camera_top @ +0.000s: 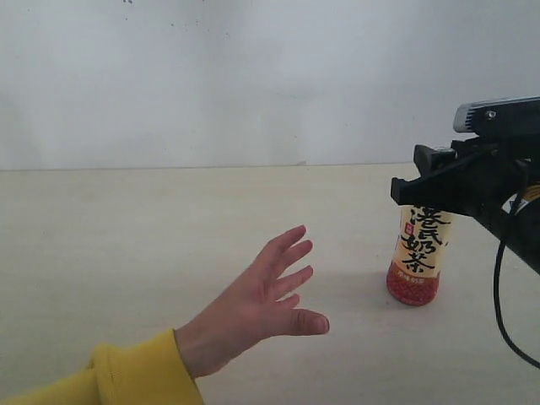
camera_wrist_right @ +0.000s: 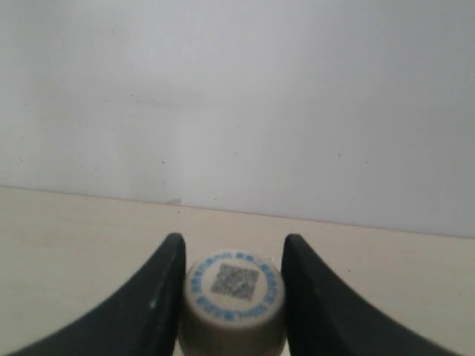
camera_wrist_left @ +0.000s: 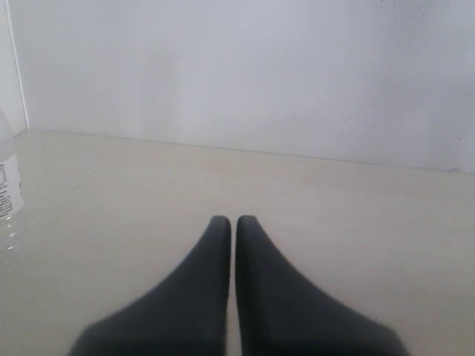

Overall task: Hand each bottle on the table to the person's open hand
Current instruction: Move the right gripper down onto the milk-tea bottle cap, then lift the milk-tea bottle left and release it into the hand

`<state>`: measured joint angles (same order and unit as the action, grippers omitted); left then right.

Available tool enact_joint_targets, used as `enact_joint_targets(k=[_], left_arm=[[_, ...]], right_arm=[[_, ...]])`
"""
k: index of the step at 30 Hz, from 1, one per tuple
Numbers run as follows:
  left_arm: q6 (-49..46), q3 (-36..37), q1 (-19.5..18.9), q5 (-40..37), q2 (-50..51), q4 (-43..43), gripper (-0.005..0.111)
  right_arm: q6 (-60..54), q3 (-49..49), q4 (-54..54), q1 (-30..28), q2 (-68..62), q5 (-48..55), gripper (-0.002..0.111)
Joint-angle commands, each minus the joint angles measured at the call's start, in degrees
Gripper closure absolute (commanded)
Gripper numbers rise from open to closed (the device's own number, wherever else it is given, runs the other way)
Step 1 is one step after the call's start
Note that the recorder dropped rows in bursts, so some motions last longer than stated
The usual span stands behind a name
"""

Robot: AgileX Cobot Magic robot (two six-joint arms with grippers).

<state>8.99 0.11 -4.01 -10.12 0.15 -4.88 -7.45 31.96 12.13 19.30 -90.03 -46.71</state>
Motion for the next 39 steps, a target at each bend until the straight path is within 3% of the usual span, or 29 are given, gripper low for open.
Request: enact_joint_targets(k=[1, 11, 16, 22, 31, 35, 39], left_arm=[[0.26, -0.11, -0.15, -0.14, -0.15, -0.03, 0.103], [0.26, -0.11, -0.15, -0.14, -0.15, -0.03, 0.103], [0.26, -0.11, -0.15, -0.14, -0.15, -0.03, 0.103], [0.26, -0.11, -0.15, -0.14, -0.15, -0.03, 0.103], [0.26, -0.11, -0.15, -0.14, -0.15, -0.03, 0.103], [0.26, -0.11, -0.15, -0.14, -0.15, -0.03, 0.103], [0.26, -0.11, -0.15, -0.14, -0.15, -0.03, 0.103]], right_arm=[[-0.06, 0.33, 0.18, -0.5, 0.09, -0.29, 0.108], [-2.38, 0.33, -2.71, 1.66, 8.18, 3.3, 0.109], [-2.85, 0.33, -2.81, 9.0, 15.97, 12.29, 0.109], [-0.77, 3.59, -2.81, 22.26, 16.71, 12.69, 0.109], [3.35, 7.71, -2.96, 25.19, 13.85, 14.35, 0.107], [4.03, 7.71, -2.96, 25.19, 13.74, 14.01, 0.086], [4.03, 7.71, -1.95, 25.19, 13.74, 13.71, 0.036]])
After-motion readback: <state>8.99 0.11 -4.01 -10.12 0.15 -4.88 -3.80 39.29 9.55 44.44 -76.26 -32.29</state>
